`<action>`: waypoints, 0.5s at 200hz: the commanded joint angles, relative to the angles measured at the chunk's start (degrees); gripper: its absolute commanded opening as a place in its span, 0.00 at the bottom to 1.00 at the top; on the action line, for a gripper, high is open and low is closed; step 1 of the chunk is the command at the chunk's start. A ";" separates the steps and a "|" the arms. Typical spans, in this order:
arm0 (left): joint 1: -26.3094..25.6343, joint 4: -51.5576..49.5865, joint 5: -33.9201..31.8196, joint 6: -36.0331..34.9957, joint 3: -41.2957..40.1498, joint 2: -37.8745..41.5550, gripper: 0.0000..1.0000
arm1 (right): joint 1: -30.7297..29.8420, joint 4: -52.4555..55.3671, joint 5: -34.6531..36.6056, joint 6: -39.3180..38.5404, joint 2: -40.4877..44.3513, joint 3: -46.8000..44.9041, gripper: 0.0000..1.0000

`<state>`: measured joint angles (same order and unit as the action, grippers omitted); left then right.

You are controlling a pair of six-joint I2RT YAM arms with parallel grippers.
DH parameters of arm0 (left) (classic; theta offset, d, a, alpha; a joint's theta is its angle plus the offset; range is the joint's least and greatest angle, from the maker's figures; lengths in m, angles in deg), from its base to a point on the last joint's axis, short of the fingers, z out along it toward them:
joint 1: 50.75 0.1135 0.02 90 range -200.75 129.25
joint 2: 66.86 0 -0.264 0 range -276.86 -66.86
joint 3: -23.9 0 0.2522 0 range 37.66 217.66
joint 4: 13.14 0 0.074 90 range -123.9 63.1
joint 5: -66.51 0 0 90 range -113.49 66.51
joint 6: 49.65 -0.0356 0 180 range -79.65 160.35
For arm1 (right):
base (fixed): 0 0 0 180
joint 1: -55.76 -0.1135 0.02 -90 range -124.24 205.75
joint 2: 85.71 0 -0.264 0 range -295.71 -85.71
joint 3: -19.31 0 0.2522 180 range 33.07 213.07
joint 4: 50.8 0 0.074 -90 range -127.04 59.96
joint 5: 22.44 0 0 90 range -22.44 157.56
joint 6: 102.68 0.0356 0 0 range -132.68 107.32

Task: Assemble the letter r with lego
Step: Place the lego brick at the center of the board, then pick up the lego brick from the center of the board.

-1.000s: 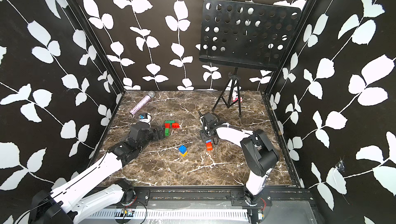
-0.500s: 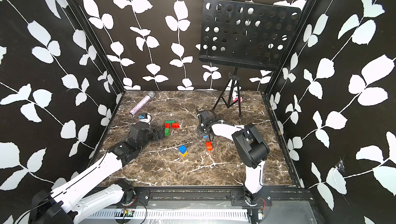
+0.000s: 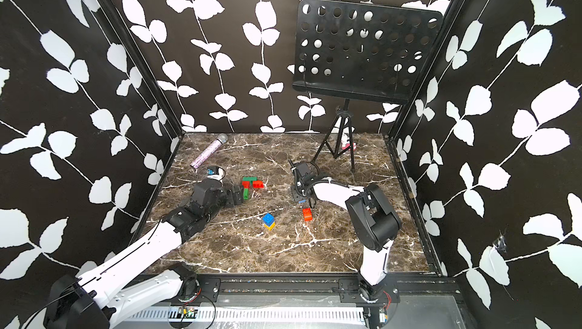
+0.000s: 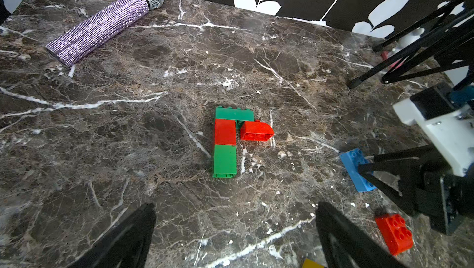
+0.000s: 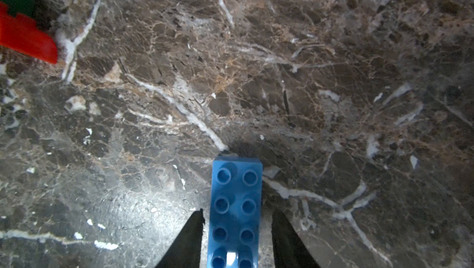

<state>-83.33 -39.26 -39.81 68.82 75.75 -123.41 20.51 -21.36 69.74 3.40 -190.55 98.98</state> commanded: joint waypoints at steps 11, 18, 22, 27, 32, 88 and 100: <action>0.34 -0.30 0.41 -0.56 -0.03 -0.16 0.99 | -0.26 1.02 -1.20 0.28 -0.28 -0.69 0.43; 0.33 -0.29 0.50 -0.53 -0.03 -0.29 0.99 | -0.26 1.25 -0.94 0.10 -0.44 -0.61 0.43; 0.36 -0.25 0.57 -0.51 -0.03 -0.34 0.99 | -0.25 1.44 -0.78 0.03 -0.58 -0.52 0.43; 0.32 -0.20 0.65 -0.43 -0.03 -0.40 0.99 | -0.26 1.69 -0.68 0.00 -0.69 -0.44 0.42; 0.37 -0.09 0.75 -0.41 -0.03 -0.55 0.99 | -0.26 1.71 -0.63 -0.14 -0.83 -0.46 0.42; 0.41 0.16 1.26 -0.57 0.32 -1.81 0.99 | -0.26 2.30 -0.74 -0.21 -2.87 0.19 0.39; 0.36 0.13 1.45 -0.63 0.32 -2.06 0.99 | -0.24 2.34 -0.45 -0.21 -2.91 0.14 0.37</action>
<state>-83.31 -39.26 -38.91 68.82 75.75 -125.31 20.51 -19.83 68.91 3.38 -192.43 98.96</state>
